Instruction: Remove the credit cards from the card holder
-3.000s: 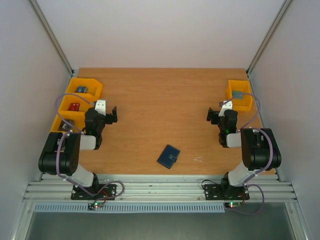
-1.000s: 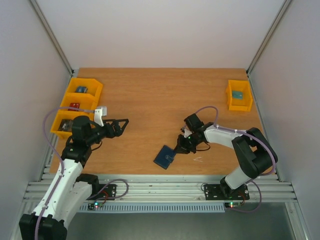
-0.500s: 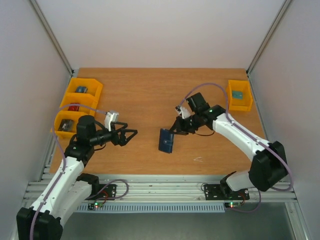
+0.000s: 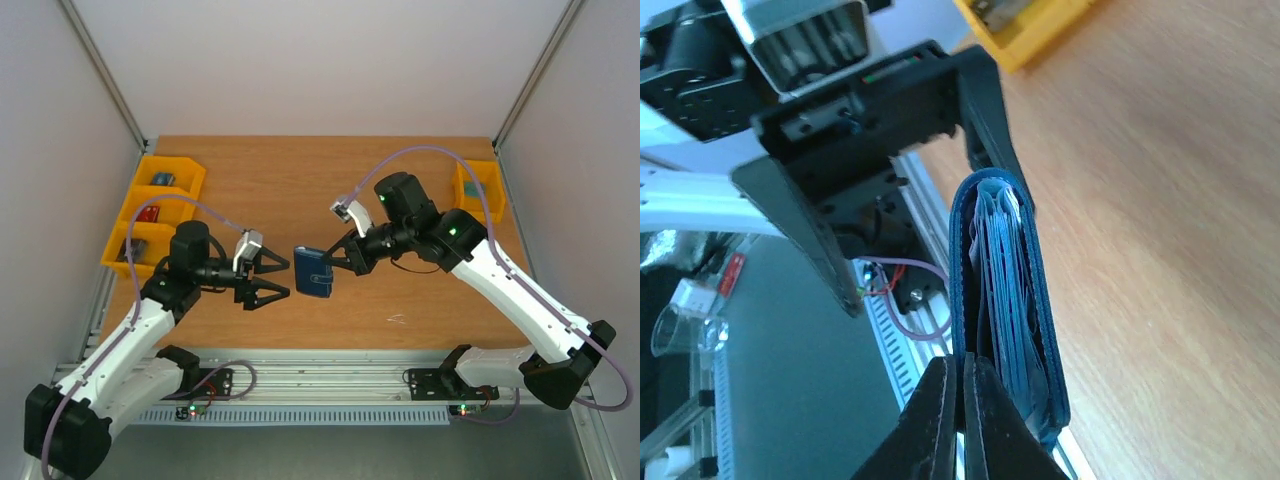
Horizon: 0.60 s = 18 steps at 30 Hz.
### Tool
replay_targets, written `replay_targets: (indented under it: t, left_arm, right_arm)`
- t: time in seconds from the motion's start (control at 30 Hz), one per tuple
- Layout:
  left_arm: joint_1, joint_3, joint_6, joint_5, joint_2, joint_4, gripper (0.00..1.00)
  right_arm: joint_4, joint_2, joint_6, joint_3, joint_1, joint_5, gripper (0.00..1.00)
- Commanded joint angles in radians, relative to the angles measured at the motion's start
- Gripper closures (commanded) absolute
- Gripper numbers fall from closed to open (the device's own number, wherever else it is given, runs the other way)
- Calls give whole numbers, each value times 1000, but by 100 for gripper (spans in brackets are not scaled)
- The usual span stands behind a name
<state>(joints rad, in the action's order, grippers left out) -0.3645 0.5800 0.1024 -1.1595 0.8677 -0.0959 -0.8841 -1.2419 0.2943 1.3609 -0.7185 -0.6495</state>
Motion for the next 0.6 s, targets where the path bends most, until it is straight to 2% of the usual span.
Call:
replay_targets:
  t: [0.0,0.13,0.27,0.47,0.57]
  left_arm:
    - [-29,32,-30,-81,3,67,13]
    - [-52,36,-22,-68,-3,79,33]
    - [-65,35,-30,-58,6,85,48]
    - [-88,39,-47,-63,15,85,58]
    - [-93,35,-74,-63,17,84,80]
  right_arm:
    - [25,-6,64,61,-44,-52,99]
    - [56,-14,62,67,-57,-63,99]
    - [93,-20,54,71,-73,-79,99]
    - [127,-17,45,61,-76,-81,99]
    - [138,-15,40,59,-76,-77,99]
